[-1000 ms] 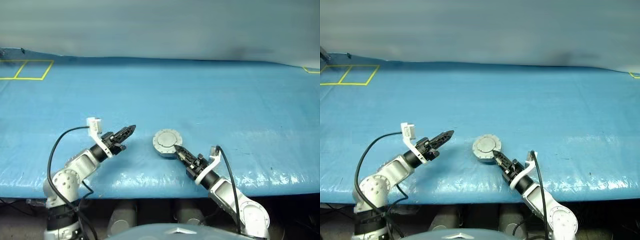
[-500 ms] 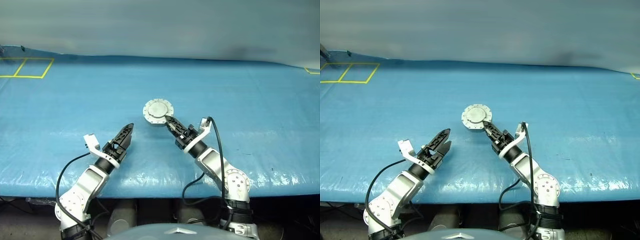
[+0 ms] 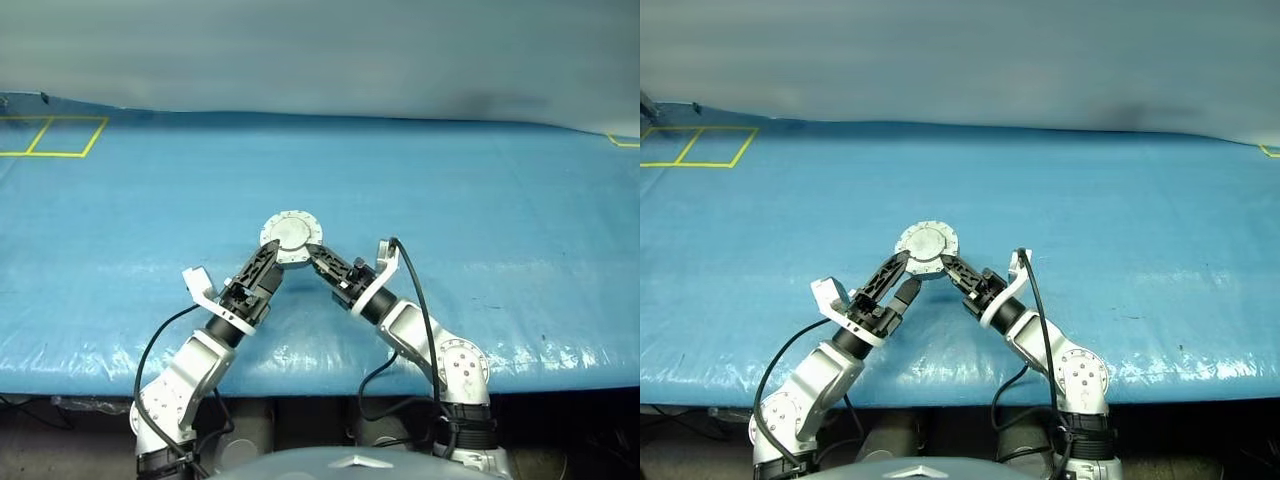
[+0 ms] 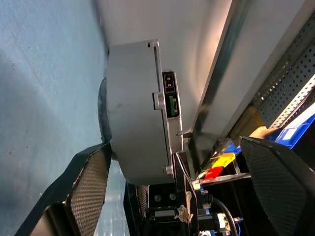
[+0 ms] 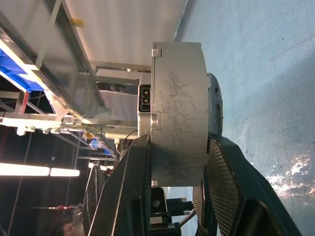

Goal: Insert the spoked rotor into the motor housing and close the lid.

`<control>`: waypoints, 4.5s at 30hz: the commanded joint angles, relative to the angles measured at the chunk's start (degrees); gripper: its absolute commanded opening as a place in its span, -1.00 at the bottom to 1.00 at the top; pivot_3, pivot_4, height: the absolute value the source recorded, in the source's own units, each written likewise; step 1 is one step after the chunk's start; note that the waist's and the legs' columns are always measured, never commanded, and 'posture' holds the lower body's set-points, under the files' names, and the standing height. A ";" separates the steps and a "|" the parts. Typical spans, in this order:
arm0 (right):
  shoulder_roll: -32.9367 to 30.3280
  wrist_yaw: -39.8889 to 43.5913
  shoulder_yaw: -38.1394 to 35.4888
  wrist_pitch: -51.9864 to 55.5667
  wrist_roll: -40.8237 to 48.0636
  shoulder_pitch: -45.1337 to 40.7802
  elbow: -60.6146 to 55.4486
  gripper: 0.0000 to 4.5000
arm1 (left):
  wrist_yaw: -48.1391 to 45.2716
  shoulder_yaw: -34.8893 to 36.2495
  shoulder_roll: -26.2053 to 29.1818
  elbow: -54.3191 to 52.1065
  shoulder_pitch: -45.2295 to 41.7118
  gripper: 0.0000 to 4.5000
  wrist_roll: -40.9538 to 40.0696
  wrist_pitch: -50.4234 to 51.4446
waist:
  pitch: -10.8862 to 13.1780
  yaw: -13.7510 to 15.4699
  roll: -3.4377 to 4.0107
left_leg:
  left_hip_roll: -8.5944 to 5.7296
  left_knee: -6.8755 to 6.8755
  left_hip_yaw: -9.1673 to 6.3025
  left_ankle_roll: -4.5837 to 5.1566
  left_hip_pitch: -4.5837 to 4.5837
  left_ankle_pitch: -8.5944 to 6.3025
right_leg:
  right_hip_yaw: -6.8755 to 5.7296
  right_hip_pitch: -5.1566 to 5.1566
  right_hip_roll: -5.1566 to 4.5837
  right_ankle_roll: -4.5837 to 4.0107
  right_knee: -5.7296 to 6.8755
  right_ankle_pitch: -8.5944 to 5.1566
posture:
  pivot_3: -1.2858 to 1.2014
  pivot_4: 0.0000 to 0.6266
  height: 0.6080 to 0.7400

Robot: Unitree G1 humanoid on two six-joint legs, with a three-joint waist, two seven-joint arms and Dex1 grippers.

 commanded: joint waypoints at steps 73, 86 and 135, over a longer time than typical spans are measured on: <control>-21.80 23.28 22.49 -39.52 -74.75 15.93 -9.79 1.00 | -1.85 18.20 19.48 53.86 -46.19 0.08 26.37 -24.29 | 0.34 0.79 -0.76 | -0.06 0.25 -0.11 -0.04 -0.09 0.02 | -0.04 0.10 0.08 0.24 -0.02 0.15 | 0.03 -0.52 1.00; -19.29 23.54 21.90 -38.45 -77.78 17.05 -9.95 1.00 | -6.38 16.33 21.77 78.15 -60.41 0.40 44.07 -29.03 | 0.35 0.64 -0.78 | -0.08 0.24 -0.13 -0.05 0.04 0.02 | -0.04 0.19 0.06 0.60 0.06 0.36 | 0.03 -0.52 1.00; -14.70 27.28 10.38 -41.35 -74.36 17.30 -4.94 1.00 | -13.48 -12.42 20.24 3.32 7.65 0.99 79.07 -55.56 | -0.59 0.77 0.03 | 0.14 -0.14 0.55 -0.14 0.45 -0.07 | 0.36 0.04 -0.05 -0.04 0.18 -0.06 | 0.03 -0.52 1.00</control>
